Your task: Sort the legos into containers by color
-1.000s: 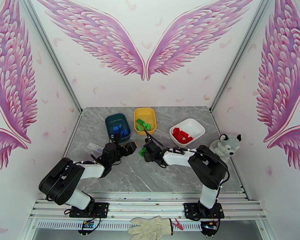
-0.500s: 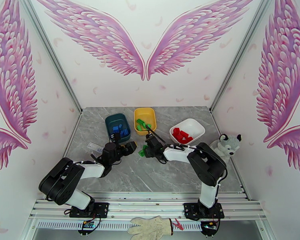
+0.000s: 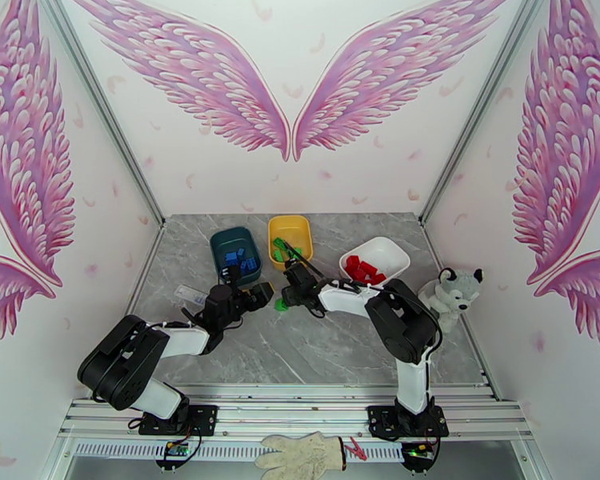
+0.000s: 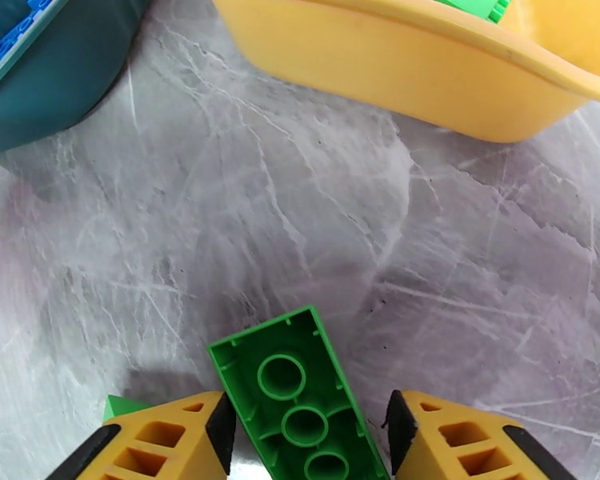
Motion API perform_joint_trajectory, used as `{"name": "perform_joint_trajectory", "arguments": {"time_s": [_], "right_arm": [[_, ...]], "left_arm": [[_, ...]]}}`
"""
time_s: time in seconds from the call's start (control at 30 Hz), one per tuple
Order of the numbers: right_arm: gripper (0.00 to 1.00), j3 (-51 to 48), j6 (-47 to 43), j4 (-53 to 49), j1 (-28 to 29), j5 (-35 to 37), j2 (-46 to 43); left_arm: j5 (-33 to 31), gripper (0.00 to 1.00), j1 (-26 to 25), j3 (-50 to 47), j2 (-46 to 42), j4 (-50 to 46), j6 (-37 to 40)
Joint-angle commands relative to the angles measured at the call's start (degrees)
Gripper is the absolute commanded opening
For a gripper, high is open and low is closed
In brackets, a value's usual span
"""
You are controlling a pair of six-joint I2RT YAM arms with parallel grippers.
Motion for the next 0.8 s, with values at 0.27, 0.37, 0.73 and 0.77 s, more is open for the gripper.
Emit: {"name": "perform_joint_trajectory", "arguments": {"time_s": [0.27,0.37,0.73,0.77], "right_arm": [[0.55,-6.28,1.02,2.48,-0.34,-2.70,-3.89],[0.56,-6.46,1.03,2.85,-0.27,-2.55,-3.97],[0.33,-7.73,2.31,3.42,-0.34,-1.94,-7.57],[0.32,-8.42,2.46,3.54,-0.35,-1.93,-9.14]], "left_arm": [[0.56,0.99,-0.14,1.41,-0.40,0.53,0.23],[0.51,0.99,-0.12,1.39,-0.16,0.59,0.23],[0.98,0.99,-0.10,1.64,-0.19,0.38,0.50],[1.40,0.99,-0.10,1.87,-0.21,0.08,0.56]]}}
